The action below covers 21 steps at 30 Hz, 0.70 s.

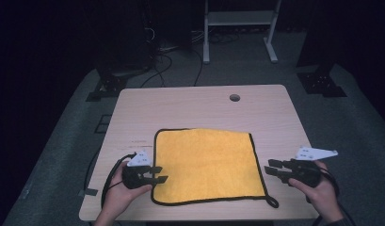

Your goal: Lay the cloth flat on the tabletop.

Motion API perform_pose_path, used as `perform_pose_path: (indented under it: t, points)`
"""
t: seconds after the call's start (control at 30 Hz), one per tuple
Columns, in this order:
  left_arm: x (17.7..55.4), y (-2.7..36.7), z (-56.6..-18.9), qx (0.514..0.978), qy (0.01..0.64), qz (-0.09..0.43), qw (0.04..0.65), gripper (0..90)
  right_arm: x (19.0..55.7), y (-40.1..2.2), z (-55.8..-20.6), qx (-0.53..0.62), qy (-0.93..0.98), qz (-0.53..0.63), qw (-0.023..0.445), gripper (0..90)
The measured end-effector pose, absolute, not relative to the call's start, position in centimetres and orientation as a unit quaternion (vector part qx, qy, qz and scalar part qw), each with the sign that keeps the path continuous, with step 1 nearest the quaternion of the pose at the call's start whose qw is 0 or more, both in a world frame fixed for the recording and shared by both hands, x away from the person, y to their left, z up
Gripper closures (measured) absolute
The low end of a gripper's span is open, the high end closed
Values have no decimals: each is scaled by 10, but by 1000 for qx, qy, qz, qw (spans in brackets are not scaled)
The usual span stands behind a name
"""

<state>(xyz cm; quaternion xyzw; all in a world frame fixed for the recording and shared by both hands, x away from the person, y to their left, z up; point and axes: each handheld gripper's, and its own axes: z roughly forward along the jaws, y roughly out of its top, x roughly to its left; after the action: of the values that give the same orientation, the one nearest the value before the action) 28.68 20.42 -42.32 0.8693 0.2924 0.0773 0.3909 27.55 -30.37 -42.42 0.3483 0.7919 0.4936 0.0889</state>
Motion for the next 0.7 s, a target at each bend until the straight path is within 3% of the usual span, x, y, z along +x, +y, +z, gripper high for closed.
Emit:
perform_pose_path:
  t: [0.3,0.53,0.67,0.7]
  points:
    - [337,184,-444,867,325,108,361,529,322,-262,-450,335,837,418,110,585]
    - [350,176,-457,878,327,113,330,559,340,-243,-465,326,858,383,106,594]
    - [352,175,-463,882,323,115,322,616,341,-238,-473,318,871,361,106,672]
    - [352,177,-463,884,321,115,320,649,340,-238,-472,321,872,354,102,775]
